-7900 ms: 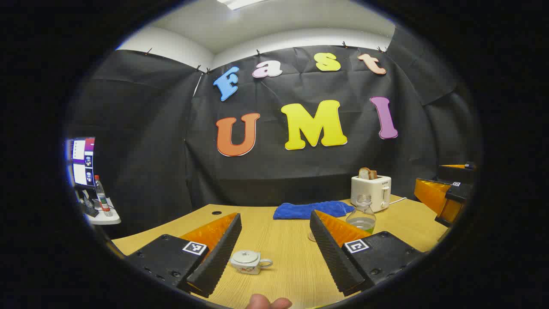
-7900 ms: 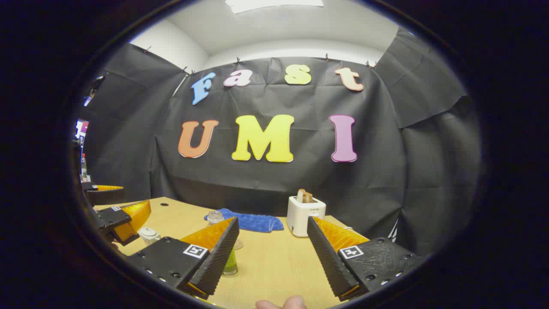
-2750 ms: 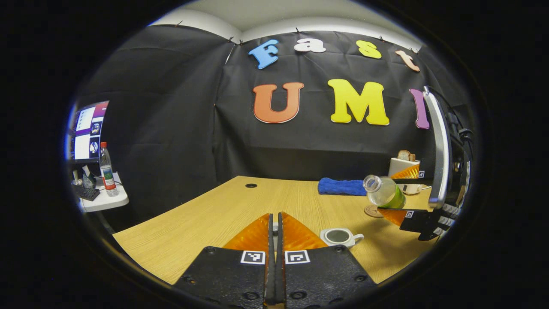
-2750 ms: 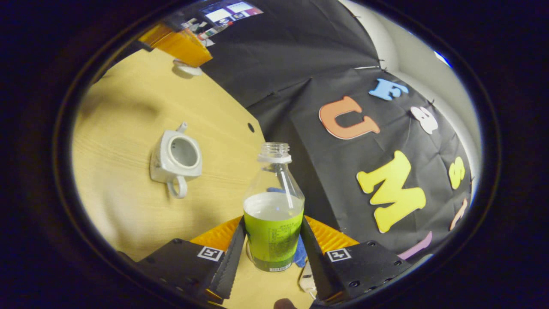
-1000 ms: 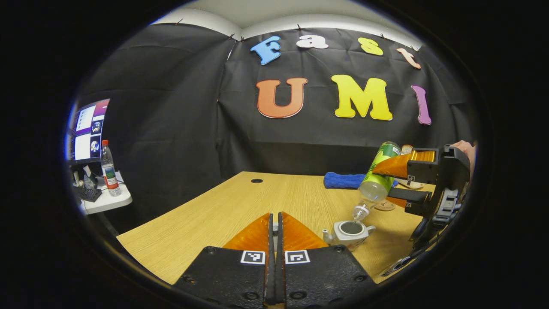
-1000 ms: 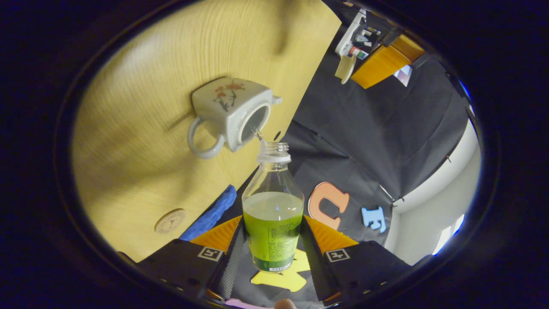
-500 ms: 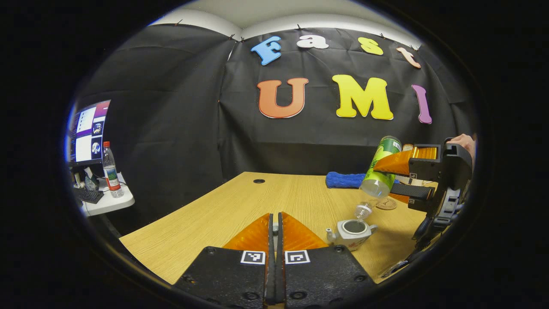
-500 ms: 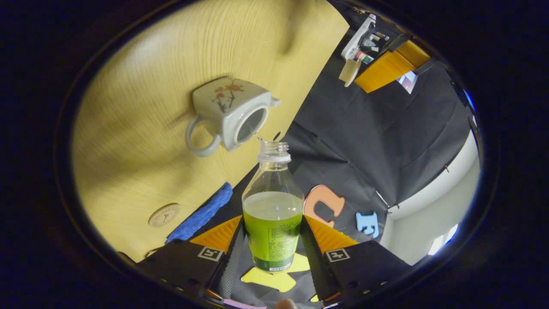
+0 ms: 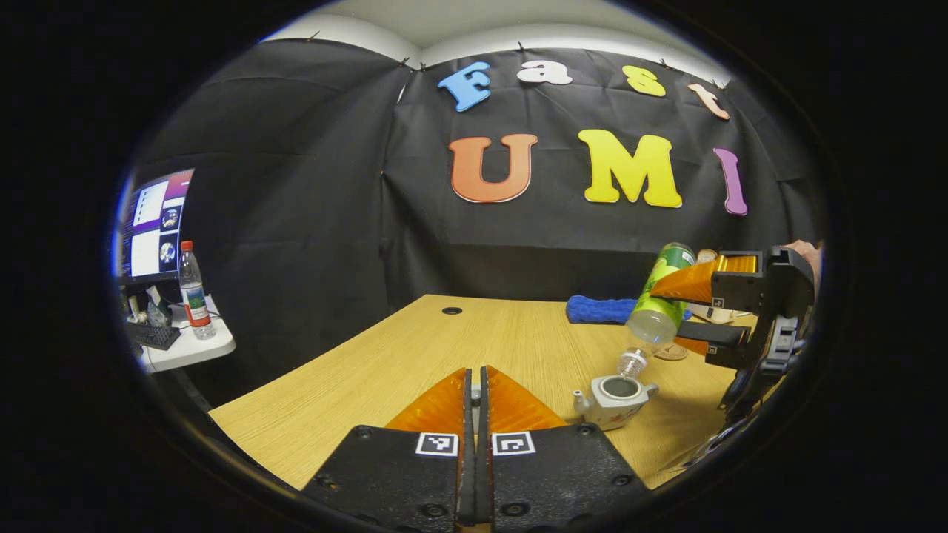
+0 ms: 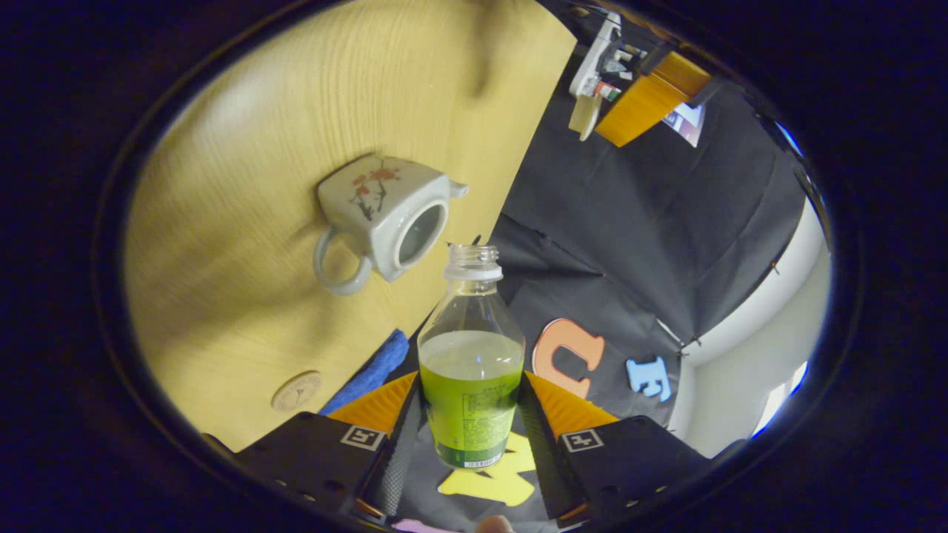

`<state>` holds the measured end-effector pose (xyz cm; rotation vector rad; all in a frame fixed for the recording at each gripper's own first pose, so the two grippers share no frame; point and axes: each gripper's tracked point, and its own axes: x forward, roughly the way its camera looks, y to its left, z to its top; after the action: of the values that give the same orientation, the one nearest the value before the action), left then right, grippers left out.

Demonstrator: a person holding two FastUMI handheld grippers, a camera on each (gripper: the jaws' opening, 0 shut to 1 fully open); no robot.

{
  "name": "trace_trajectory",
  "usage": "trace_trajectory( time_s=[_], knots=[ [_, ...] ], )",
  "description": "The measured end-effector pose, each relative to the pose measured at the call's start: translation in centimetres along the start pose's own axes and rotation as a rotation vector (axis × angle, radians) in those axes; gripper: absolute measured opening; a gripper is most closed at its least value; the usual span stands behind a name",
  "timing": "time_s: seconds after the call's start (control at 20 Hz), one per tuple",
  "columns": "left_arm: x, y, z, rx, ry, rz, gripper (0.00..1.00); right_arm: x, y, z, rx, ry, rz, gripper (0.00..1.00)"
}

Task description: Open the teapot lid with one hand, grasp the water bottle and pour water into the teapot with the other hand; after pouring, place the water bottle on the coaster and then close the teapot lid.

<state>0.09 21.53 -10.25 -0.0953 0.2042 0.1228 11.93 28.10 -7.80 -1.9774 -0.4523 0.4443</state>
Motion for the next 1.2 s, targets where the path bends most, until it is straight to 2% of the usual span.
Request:
trace_trajectory(
  time_s=[0.2, 0.3, 0.4, 0.45, 0.6, 0.75, 0.9, 1.05, 1.2],
  knots=[
    [0.0, -0.1, 0.3, -0.004, -0.008, -0.001, 0.03, -0.4, 1.0, -0.2, 0.201, 0.011, 0.062, 0.73],
    [-0.1, -0.4, 0.5, -0.003, -0.014, -0.003, 0.02, -0.5, 1.6, -0.6, 0.343, 0.026, 0.098, 0.73],
    [-0.1, -0.7, 0.7, -0.008, -0.020, -0.008, 0.02, -0.7, 2.2, -0.8, 0.544, 0.031, 0.138, 0.71],
    [0.0, -1.0, 0.7, -0.013, -0.023, -0.014, 0.02, -1.0, 2.4, -1.1, 0.662, 0.042, 0.163, 0.74],
    [0.1, -1.9, 0.9, -0.023, -0.023, -0.031, 0.02, -1.6, 3.0, -2.2, 1.058, 0.074, 0.219, 0.74],
    [0.2, -2.9, 1.1, -0.042, -0.032, -0.048, 0.03, -1.7, 2.5, -5.5, 1.411, 0.098, 0.188, 0.73],
    [0.3, -4.1, 1.2, -0.040, -0.032, -0.073, 0.03, -0.3, 2.3, -10.8, 1.734, 0.107, 0.080, 0.71],
    [0.2, -4.8, 1.4, -0.032, -0.036, -0.086, 0.03, 1.6, 3.9, -15.6, 1.951, 0.164, -0.027, 0.71],
    [0.0, -5.2, 1.8, -0.020, -0.043, -0.092, 0.03, 3.3, 7.2, -16.8, 2.094, 0.212, -0.022, 0.72]
  ],
)
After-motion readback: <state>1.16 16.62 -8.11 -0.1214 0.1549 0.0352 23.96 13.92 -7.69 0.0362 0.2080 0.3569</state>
